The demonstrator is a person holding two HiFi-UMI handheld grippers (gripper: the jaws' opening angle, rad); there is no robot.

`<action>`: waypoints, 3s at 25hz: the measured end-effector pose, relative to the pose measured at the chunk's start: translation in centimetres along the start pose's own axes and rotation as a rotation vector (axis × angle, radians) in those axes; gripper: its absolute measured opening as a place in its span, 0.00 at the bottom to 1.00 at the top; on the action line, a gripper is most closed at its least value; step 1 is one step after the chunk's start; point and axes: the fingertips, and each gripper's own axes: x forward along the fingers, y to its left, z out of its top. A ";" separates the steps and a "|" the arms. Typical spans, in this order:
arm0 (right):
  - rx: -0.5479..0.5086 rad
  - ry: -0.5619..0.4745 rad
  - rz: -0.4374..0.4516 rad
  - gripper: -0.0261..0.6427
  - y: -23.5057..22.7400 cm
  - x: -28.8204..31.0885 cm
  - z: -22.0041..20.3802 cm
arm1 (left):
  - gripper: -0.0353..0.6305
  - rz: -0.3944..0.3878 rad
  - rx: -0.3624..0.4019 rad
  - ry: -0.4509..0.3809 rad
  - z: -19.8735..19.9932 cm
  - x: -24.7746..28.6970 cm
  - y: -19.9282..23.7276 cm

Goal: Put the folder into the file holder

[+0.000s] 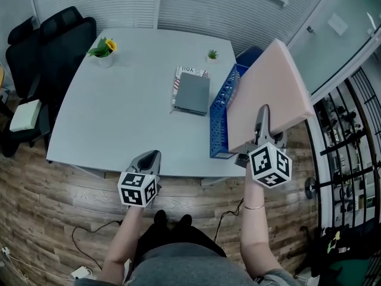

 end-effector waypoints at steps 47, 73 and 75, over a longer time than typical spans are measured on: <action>-0.098 0.170 0.006 0.29 0.4 0.5 -12.0 | 0.10 -0.021 -0.007 0.066 -0.8 4.4 -0.6; -0.149 0.278 0.070 0.33 0.9 -1.0 -15.8 | 0.10 -0.021 -0.013 0.071 -1.0 5.0 -1.7; -0.162 0.312 0.072 0.33 0.9 -1.5 -16.7 | 0.10 -0.020 -0.010 0.072 -1.0 4.8 -1.8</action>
